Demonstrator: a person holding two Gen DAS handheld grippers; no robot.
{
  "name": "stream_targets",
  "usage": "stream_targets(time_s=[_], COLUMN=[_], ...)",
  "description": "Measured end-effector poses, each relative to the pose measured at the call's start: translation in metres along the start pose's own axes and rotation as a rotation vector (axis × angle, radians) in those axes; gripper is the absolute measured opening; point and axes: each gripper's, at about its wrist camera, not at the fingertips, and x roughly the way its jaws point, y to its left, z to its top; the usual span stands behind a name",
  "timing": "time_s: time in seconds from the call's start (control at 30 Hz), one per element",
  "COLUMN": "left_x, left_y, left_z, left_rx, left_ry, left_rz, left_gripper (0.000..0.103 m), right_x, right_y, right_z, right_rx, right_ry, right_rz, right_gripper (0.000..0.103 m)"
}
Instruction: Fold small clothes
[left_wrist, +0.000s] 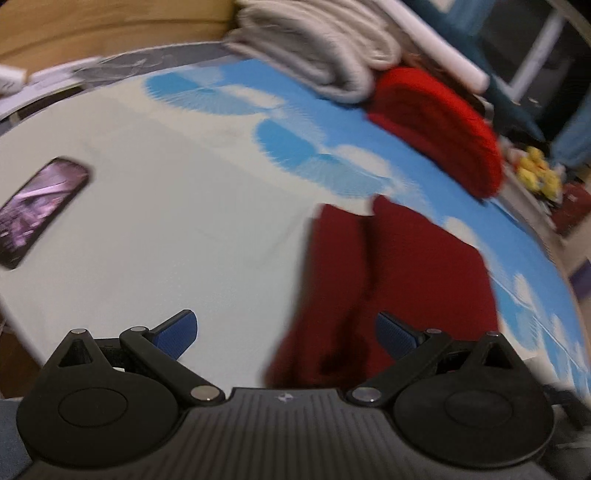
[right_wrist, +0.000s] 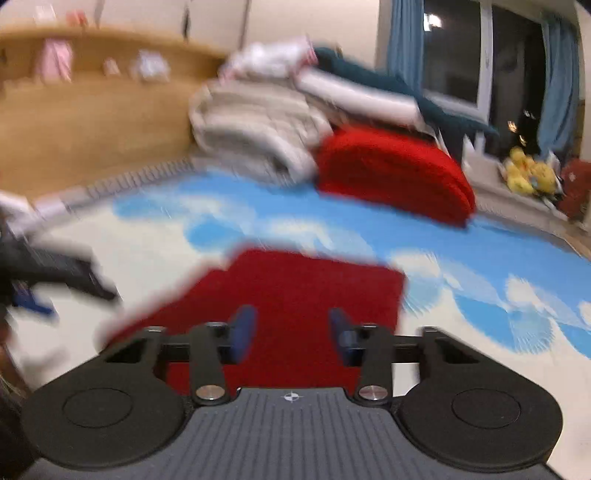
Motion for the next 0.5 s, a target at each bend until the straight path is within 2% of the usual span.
stream_targets(time_s=[0.07, 0.1, 0.17, 0.2, 0.23, 0.3, 0.43, 0.47, 0.5], left_x=[0.013, 0.026, 0.048, 0.051, 0.051, 0.05, 0.053, 0.056, 0.058], left_y=[-0.017, -0.025, -0.026, -0.022, -0.017, -0.014, -0.008, -0.006, -0.004], left_z=[-0.007, -0.012, -0.021, -0.022, -0.02, -0.017, -0.015, -0.014, -0.013], left_rx=[0.063, 0.099, 0.127, 0.092, 0.056, 0.046, 0.007, -0.009, -0.026], left_ry=[0.041, 0.086, 0.164, 0.173, 0.179, 0.18, 0.195, 0.206, 0.217], left_rz=[0.025, 0.077, 0.18, 0.182, 0.168, 0.147, 0.123, 0.117, 0.111], left_gripper=[0.102, 0.102, 0.103, 0.103, 0.103, 0.103, 0.103, 0.103, 0.103], right_x=[0.026, 0.038, 0.04, 0.036, 0.031, 0.02, 0.014, 0.019, 0.034], right_y=[0.0, 0.006, 0.019, 0.021, 0.016, -0.007, -0.042, -0.048, -0.053], right_z=[-0.023, -0.039, -0.054, -0.053, -0.046, -0.028, -0.001, -0.003, -0.008], right_rx=[-0.005, -0.024, -0.114, -0.129, -0.087, 0.052, 0.129, 0.129, 0.125], right_ry=[0.159, 0.199, 0.17, 0.163, 0.166, 0.143, 0.021, 0.039, 0.097], right_rz=[0.047, 0.049, 0.016, 0.019, 0.045, 0.109, 0.03, 0.018, 0.017], right_gripper=[0.025, 0.024, 0.023, 0.022, 0.022, 0.021, 0.025, 0.025, 0.026])
